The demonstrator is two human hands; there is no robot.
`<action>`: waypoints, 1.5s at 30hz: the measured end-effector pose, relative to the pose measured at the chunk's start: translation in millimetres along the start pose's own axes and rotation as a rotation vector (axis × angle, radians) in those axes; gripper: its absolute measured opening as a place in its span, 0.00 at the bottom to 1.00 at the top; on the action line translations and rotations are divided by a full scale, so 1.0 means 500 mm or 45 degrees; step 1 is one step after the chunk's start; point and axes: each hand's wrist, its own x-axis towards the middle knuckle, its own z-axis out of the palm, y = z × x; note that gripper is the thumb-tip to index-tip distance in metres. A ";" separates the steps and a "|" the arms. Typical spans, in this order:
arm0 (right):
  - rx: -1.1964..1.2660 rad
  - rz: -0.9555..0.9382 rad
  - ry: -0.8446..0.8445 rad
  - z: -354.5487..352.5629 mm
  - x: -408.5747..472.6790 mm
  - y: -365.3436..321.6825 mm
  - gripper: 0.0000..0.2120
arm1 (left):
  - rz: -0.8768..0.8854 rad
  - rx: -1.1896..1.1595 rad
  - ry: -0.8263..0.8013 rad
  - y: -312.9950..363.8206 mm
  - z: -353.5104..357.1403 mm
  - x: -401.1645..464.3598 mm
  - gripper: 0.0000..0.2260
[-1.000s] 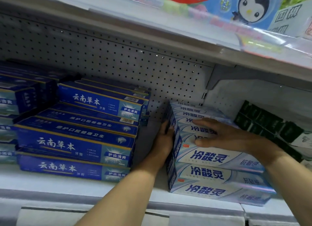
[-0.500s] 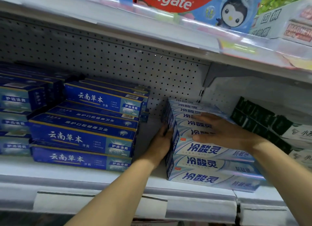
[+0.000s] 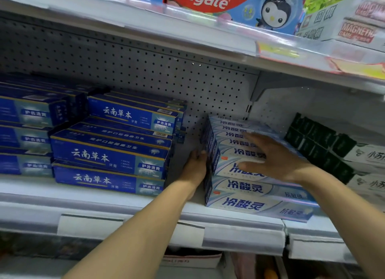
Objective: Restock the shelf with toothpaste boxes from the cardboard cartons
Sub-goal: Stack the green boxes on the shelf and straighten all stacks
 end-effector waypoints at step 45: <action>0.122 0.434 0.125 0.063 -0.097 0.118 0.59 | 0.126 0.561 -0.063 -0.012 0.052 -0.046 0.40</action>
